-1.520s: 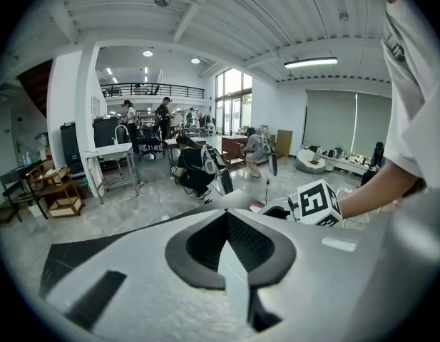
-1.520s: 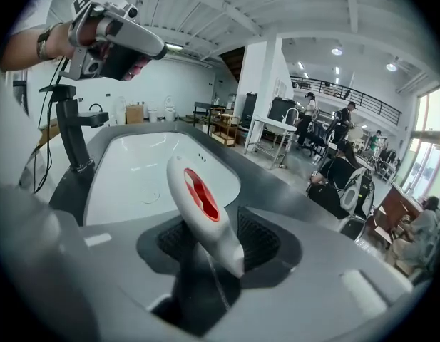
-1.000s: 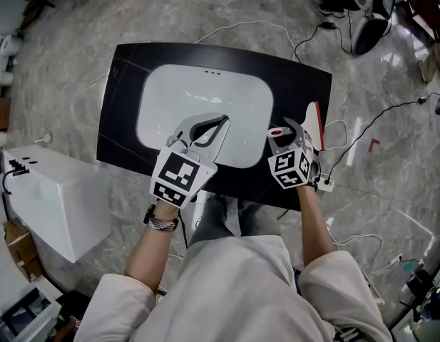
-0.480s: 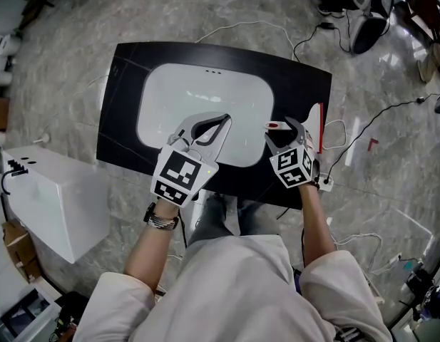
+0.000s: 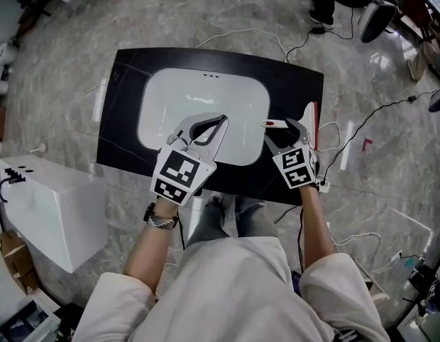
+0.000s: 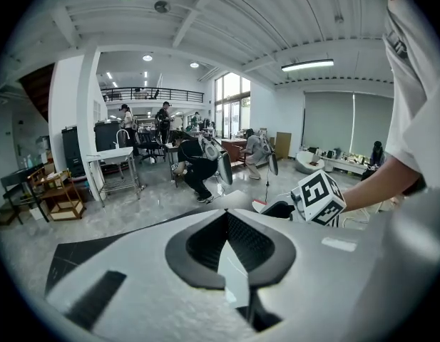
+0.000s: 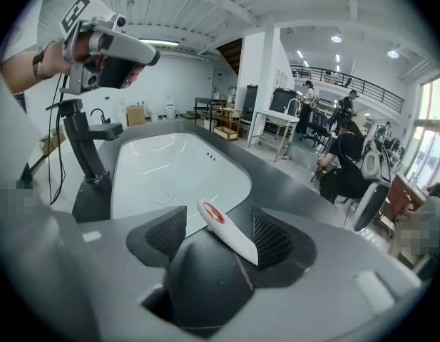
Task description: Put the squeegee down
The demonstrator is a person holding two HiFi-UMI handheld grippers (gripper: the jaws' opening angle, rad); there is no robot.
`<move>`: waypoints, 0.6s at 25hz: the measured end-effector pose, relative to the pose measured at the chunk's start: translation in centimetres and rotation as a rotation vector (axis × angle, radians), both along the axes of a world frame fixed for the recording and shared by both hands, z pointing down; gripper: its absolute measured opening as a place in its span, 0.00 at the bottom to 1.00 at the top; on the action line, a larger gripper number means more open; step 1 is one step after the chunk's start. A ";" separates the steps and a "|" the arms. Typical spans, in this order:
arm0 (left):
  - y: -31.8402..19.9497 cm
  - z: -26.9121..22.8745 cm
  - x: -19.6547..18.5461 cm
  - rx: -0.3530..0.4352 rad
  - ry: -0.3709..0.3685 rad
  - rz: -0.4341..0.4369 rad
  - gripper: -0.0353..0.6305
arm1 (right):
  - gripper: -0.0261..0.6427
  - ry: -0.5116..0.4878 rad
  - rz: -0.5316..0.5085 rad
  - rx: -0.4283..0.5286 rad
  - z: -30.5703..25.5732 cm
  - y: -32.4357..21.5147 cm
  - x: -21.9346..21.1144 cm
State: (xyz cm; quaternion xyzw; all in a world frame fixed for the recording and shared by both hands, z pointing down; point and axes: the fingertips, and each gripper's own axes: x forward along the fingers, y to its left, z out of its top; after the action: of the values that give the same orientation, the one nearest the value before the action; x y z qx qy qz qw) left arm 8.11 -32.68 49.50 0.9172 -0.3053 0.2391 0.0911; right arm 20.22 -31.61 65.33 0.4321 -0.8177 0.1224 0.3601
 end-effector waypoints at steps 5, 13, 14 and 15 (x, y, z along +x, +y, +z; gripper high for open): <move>0.8 -1.2 -0.6 0.028 0.007 0.012 0.06 | 0.48 -0.061 0.046 0.029 -2.8 0.5 -0.3; 2.8 -3.8 -1.2 0.077 0.031 0.045 0.06 | 0.44 -0.159 0.107 0.090 -8.6 2.0 -0.6; 3.1 -4.1 -1.2 0.084 0.034 0.052 0.06 | 0.43 -0.166 0.117 0.103 -9.4 2.3 -0.6; 3.4 -4.4 -1.2 0.091 0.037 0.059 0.06 | 0.42 -0.169 0.127 0.118 -10.3 2.5 -0.5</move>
State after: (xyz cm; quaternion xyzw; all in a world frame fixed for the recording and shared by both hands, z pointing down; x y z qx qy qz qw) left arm 6.88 -29.32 45.06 0.9334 -0.2867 0.2106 0.0480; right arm 19.70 -29.10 55.04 0.4917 -0.8219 0.1325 0.2552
